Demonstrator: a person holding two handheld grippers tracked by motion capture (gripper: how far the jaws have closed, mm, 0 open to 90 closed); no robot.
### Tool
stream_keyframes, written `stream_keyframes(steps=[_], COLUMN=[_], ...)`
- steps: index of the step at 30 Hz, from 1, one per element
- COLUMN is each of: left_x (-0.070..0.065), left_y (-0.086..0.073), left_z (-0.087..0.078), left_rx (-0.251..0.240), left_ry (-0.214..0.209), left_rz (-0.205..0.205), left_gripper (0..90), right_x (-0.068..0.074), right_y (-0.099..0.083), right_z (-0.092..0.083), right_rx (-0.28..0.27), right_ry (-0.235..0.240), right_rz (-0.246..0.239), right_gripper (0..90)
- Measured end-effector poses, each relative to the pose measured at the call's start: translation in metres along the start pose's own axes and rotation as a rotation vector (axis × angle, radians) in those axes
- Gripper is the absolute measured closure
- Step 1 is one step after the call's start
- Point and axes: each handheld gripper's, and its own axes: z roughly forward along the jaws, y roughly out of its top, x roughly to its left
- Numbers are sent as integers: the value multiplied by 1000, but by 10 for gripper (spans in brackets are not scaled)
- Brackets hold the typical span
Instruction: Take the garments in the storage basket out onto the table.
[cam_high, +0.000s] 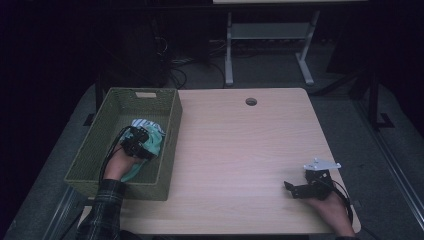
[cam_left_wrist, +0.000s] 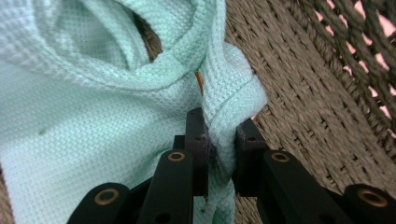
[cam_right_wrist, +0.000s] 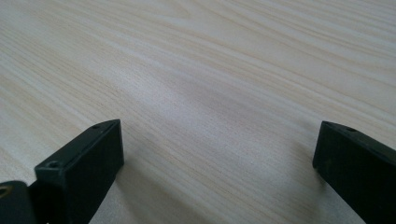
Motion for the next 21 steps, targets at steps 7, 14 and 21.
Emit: stream_keyframes(steps=[7, 14, 21], left_x=[5, 7, 15], left_y=[-1, -3, -9], left_z=[-16, -27, -47], left_rx=[-108, -200, -309], left_ry=[-23, -50, -70], left_rz=[-54, -82, -116], left_gripper=[802, 801, 801], right_x=[0, 0, 0], right_y=[0, 0, 0], right_z=[0, 0, 0], right_rx=[0, 0, 0], right_ry=[0, -1, -1], right_rz=[0, 1, 0], right_gripper=[13, 13, 13])
